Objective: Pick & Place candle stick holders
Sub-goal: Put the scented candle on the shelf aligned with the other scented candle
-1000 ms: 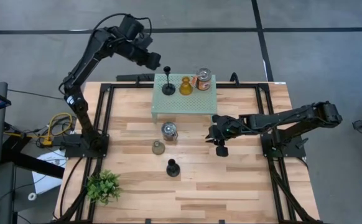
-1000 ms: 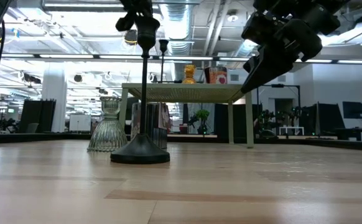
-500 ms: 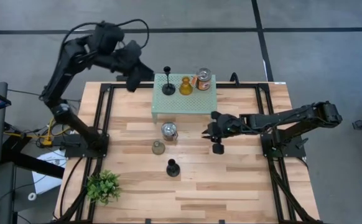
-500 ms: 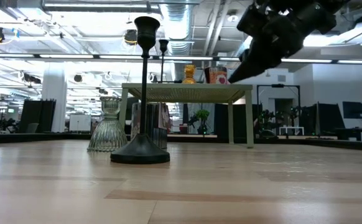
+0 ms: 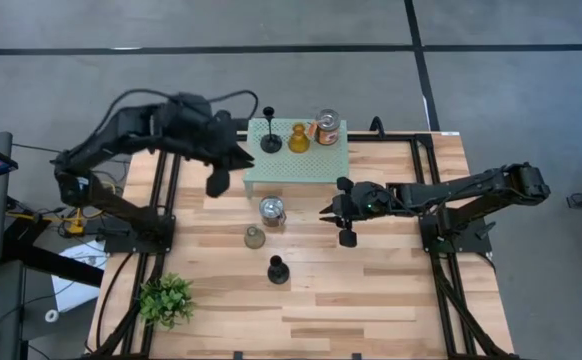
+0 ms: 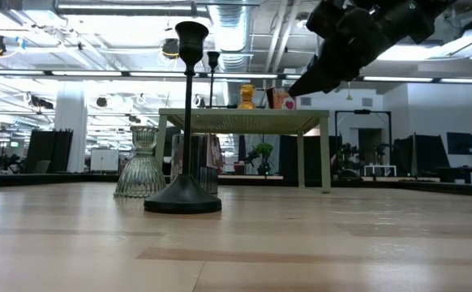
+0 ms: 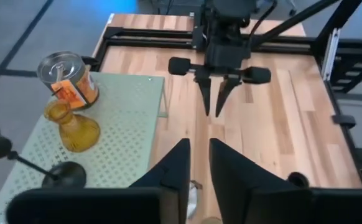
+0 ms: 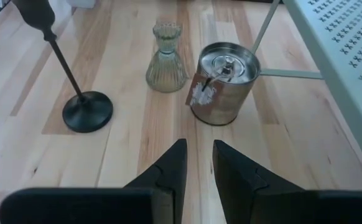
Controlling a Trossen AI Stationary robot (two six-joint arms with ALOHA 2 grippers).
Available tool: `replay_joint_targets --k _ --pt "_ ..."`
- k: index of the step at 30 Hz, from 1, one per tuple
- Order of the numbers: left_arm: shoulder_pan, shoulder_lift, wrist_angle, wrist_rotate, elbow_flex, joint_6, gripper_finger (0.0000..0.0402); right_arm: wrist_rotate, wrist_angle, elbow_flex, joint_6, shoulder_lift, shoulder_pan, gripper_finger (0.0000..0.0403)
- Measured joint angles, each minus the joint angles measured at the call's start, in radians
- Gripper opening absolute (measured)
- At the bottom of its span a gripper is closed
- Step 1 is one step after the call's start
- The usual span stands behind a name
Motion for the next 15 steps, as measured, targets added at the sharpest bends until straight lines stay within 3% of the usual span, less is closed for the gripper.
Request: replay_joint_targets --k 6,15 --pt "-0.014 -0.061 0.043 -0.008 -0.103 0.003 0.0023 0.000 -0.001 0.000 0.000 0.000 0.000 0.0069" --pt "-0.014 -0.070 0.046 -0.008 -0.124 0.001 0.0007 0.000 -0.003 0.000 0.000 0.000 -0.001 0.0069"
